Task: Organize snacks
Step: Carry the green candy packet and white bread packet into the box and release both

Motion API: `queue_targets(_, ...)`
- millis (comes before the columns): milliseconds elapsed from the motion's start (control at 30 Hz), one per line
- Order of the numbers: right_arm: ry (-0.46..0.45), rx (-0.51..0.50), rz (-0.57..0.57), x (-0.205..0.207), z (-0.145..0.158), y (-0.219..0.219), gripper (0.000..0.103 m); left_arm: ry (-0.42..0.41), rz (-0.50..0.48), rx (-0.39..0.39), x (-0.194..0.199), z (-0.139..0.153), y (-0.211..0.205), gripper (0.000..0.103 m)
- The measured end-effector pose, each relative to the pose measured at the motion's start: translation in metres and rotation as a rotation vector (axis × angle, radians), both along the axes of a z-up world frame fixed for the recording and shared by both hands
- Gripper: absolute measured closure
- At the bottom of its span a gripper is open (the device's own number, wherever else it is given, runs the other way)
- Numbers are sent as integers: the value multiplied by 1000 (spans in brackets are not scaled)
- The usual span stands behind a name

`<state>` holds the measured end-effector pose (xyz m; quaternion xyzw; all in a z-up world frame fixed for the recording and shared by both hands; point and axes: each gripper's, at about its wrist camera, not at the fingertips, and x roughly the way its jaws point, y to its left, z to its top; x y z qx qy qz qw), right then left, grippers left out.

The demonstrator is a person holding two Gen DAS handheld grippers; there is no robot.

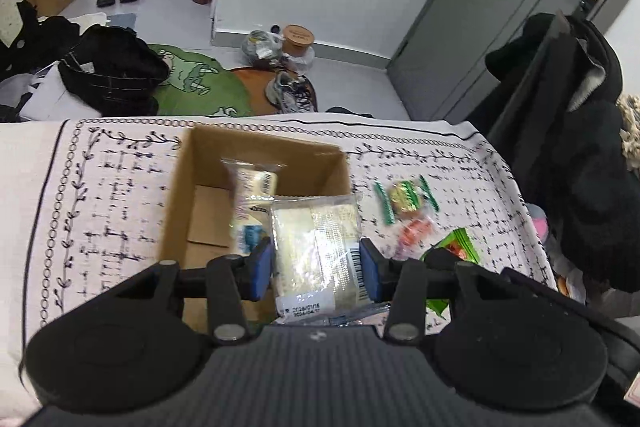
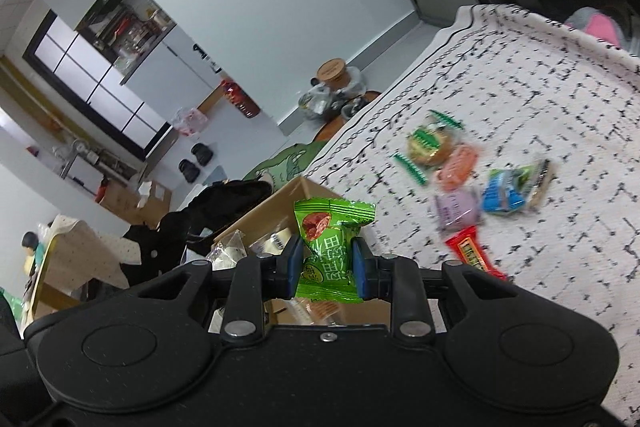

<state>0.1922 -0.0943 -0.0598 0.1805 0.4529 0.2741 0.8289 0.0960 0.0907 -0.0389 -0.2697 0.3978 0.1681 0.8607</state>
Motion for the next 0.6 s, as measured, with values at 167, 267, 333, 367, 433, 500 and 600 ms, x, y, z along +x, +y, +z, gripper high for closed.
queue_targets(167, 0, -11, 26, -3, 0, 14, 77, 9, 7, 2, -4, -3, 18, 59)
queue_targets(267, 4, -19, 36, -4, -2, 22, 77, 36, 9, 4, -6, -10, 26, 58)
queue_targets(333, 9, -23, 45, -5, -5, 27, 77, 61, 16, -4, -7, -17, 32, 58)
queue_targets(367, 12, -27, 49, -6, -6, 29, 77, 78, 14, -17, -7, -21, 35, 58)
queue_targets(433, 15, -33, 53, -7, -7, 32, 77, 105, 3, -18, -7, -27, 39, 58)
queue_targets(500, 14, -35, 61, -9, -8, 35, 77, 120, 5, -1, -8, -28, 43, 56)
queue_targets(600, 17, -35, 68, -9, -9, 39, 77, 107, 12, -22, -11, -27, 50, 54)
